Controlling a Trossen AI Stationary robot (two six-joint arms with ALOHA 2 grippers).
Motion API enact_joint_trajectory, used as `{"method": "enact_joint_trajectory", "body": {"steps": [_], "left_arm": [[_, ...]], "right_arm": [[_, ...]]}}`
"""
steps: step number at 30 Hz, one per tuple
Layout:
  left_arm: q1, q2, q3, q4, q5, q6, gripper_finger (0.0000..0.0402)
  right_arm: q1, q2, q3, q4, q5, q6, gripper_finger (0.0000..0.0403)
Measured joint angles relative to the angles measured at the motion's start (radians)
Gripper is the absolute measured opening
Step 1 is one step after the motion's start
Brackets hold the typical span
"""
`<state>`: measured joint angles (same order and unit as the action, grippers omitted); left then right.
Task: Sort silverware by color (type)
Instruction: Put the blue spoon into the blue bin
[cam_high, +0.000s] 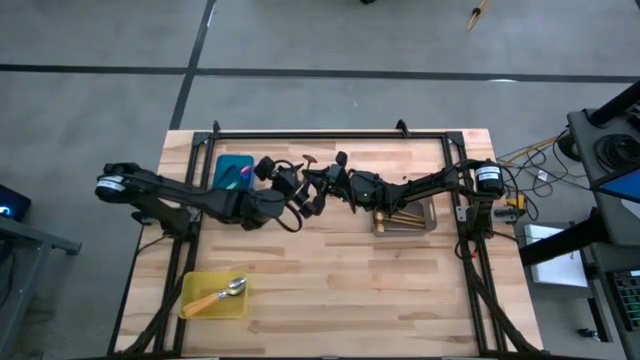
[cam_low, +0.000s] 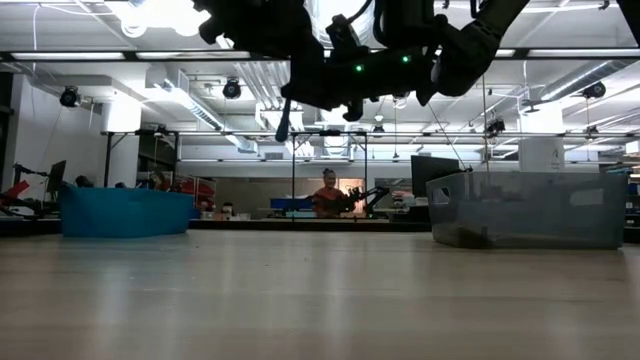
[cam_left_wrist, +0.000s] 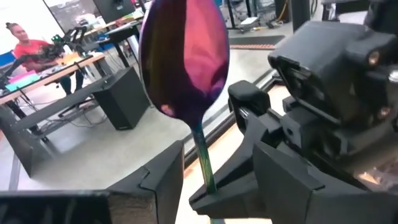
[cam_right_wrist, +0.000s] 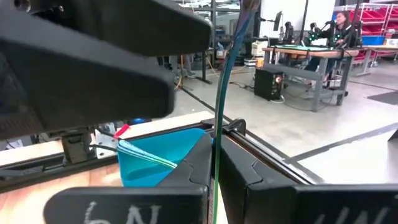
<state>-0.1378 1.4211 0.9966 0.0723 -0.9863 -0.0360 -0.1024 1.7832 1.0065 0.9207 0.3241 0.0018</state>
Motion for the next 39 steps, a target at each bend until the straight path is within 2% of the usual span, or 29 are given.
{"method": "enact_joint_trajectory", "body": {"steps": [10,16,21,28,36,39], "left_arm": [[0.019,0.003,0.000,0.017,0.003,0.001,0.0128],[0.022,0.003,-0.001,0.010,0.054,0.004,0.0112],[0.022,0.003,-0.001,0.004,0.055,0.005,0.0108],[0.022,0.002,-0.001,-0.006,0.054,0.002,0.0063],[0.022,0.010,-0.002,-0.029,0.061,-0.002,0.0052],[0.022,0.011,-0.002,-0.029,0.061,-0.002,0.0033]], "right_arm": [[0.000,0.001,-0.001,-0.008,-0.006,-0.026,0.0008],[0.000,0.001,-0.001,-0.007,-0.037,-0.083,0.0008],[0.000,0.001,-0.001,-0.007,-0.039,-0.092,0.0008],[0.000,0.001,-0.001,-0.007,-0.040,-0.110,0.0008],[0.000,0.001,-0.001,-0.016,-0.041,-0.157,0.0008],[0.000,0.001,-0.001,-0.018,-0.043,-0.159,0.0008]]}}
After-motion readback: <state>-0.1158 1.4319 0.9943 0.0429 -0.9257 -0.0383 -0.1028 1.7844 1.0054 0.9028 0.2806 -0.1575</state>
